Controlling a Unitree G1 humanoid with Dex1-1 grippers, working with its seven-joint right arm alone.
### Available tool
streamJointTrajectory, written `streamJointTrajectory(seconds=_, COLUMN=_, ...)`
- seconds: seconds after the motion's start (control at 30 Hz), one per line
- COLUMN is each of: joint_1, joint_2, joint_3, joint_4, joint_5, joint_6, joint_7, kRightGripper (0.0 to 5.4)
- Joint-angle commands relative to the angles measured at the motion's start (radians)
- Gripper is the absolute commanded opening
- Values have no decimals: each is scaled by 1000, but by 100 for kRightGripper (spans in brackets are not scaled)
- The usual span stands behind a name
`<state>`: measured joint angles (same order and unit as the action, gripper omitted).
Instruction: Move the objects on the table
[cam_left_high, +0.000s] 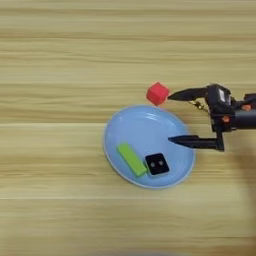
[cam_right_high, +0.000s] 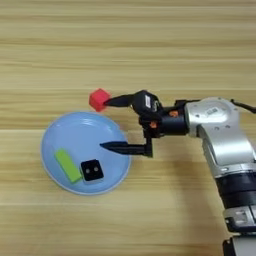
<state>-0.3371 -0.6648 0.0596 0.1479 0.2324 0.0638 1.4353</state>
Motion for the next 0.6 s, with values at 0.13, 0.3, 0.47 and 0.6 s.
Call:
streamJointTrajectory(seconds=0.13, joint_1=-82, joint_2=-22, joint_3=67, joint_4=11, joint_5=-45, joint_6=-41, joint_7=21, kRightGripper=536)
streamJointTrajectory(seconds=0.3, joint_1=-83, joint_2=-17, joint_3=112, joint_4=33, joint_5=-78, joint_6=-71, joint_7=43, kRightGripper=536)
streamJointTrajectory(seconds=0.47, joint_1=-94, joint_2=-16, joint_3=147, joint_4=71, joint_5=-115, joint_6=-120, joint_7=55, kRightGripper=536)
streamJointTrajectory(seconds=0.6, joint_1=-99, joint_2=1, joint_3=163, joint_4=77, joint_5=-134, joint_6=-138, joint_7=43, kRightGripper=536)
